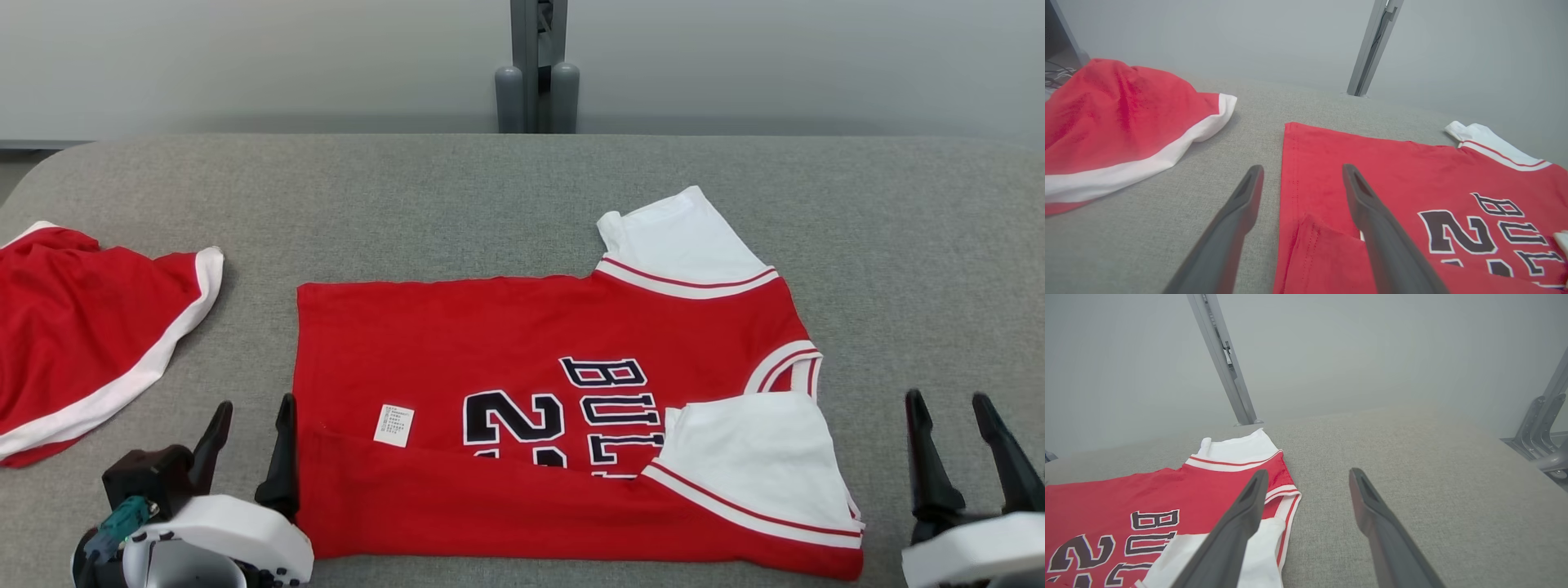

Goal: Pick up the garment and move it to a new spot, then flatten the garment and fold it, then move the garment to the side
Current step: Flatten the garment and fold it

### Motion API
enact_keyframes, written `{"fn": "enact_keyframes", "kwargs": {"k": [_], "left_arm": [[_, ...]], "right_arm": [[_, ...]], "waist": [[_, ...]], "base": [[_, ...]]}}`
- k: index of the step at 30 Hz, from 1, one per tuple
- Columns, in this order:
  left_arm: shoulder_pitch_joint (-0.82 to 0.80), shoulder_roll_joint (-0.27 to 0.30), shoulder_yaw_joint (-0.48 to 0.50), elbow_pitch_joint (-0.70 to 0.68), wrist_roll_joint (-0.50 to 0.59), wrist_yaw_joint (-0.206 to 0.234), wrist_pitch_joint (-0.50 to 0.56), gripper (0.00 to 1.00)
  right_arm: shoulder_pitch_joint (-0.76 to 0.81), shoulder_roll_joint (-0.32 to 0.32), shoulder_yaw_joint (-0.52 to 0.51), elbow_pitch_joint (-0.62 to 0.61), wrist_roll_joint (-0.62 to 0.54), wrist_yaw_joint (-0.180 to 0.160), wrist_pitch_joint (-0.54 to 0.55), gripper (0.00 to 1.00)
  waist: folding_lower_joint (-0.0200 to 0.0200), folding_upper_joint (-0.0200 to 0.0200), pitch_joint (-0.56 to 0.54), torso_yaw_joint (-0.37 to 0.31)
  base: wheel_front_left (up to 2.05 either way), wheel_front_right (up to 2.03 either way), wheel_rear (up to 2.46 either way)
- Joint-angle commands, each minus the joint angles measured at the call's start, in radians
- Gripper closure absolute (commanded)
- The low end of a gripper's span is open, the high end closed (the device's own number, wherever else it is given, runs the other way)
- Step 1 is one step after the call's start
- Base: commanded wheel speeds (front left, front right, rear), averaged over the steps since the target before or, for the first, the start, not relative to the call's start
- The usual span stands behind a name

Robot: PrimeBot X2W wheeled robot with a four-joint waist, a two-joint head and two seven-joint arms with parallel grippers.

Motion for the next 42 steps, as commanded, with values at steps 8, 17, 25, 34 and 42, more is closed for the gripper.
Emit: {"fn": "enact_keyframes", "kwargs": {"k": [8, 17, 25, 34, 42], "left_arm": [[-0.069, 0.024, -0.022, 0.002, 0.063, 0.027, -0.002, 0.00], [-0.060, 0.017, -0.033, -0.010, 0.058, 0.041, 0.009, 0.00], [-0.080, 0.023, -0.041, -0.013, 0.061, 0.043, 0.017, 0.00], [-0.218, 0.035, -0.059, 0.048, 0.023, -0.025, 0.086, 0.00], [-0.400, 0.049, -0.046, 0.277, -0.067, -0.129, 0.182, 0.00]], "right_arm": [[-0.101, -0.003, 0.089, 0.001, -0.062, 0.000, 0.002, 0.00], [-0.080, -0.004, 0.118, 0.025, -0.037, 0.000, -0.005, 0.00], [-0.083, -0.004, 0.126, 0.027, -0.032, 0.000, -0.005, 0.00], [-0.118, -0.004, 0.148, 0.008, -0.027, 0.000, -0.010, 0.00], [-0.153, -0.004, 0.177, 0.008, -0.018, 0.000, -0.020, 0.00]], "waist": [[0.0000, -0.0001, -0.017, -0.011], [0.0000, -0.0001, -0.016, -0.001], [0.0000, -0.0001, -0.010, 0.001], [0.0000, -0.0001, 0.043, -0.012], [0.0000, -0.0001, 0.127, -0.059]], "base": [[0.00, 0.00, 0.00], [0.00, 0.00, 0.00], [0.00, 0.00, 0.00], [0.00, 0.00, 0.00], [0.00, 0.00, 0.00]]}}
